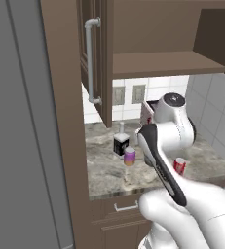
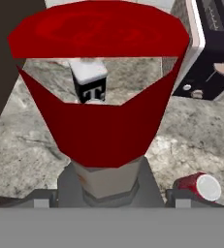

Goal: Sort all alcoholic drinks to one cabinet, and non-alcoholic drinks to the other.

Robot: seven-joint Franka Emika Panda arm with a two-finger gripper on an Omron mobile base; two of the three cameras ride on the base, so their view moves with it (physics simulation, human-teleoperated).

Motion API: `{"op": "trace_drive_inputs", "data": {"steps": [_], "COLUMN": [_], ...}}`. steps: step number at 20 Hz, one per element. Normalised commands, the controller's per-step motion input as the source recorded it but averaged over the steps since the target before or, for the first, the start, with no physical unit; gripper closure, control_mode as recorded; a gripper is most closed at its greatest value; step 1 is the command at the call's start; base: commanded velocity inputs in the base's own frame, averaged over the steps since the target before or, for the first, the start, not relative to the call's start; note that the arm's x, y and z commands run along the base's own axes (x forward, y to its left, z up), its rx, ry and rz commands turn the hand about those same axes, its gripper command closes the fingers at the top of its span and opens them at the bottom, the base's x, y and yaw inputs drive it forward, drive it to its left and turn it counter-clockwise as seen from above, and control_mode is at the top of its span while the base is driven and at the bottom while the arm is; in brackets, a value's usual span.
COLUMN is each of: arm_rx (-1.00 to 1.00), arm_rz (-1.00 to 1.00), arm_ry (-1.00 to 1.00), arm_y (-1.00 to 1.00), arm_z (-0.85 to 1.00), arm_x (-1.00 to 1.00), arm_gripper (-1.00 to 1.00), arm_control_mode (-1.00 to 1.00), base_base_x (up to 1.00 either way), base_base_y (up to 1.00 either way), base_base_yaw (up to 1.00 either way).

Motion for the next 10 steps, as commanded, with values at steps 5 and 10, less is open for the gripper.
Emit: {"op": "trace_drive_inputs", "data": {"steps": [5,10], "arm_rx": [0.02,0.0], "arm_rz": [0.02,0.0], "arm_ry": [-0.18,-0.17], "arm_y": [-0.25,-0.09], "arm_z": [1.0,1.0], "arm_x": [-0.47,-0.24], "arm_gripper": [1.0,1.0], "arm_control_mode": [-1.0,-1.0], "base_base_x": [0.0,0.0], "base_base_y": [0.0,0.0], "base_base_yaw": [0.0,0.0]}}
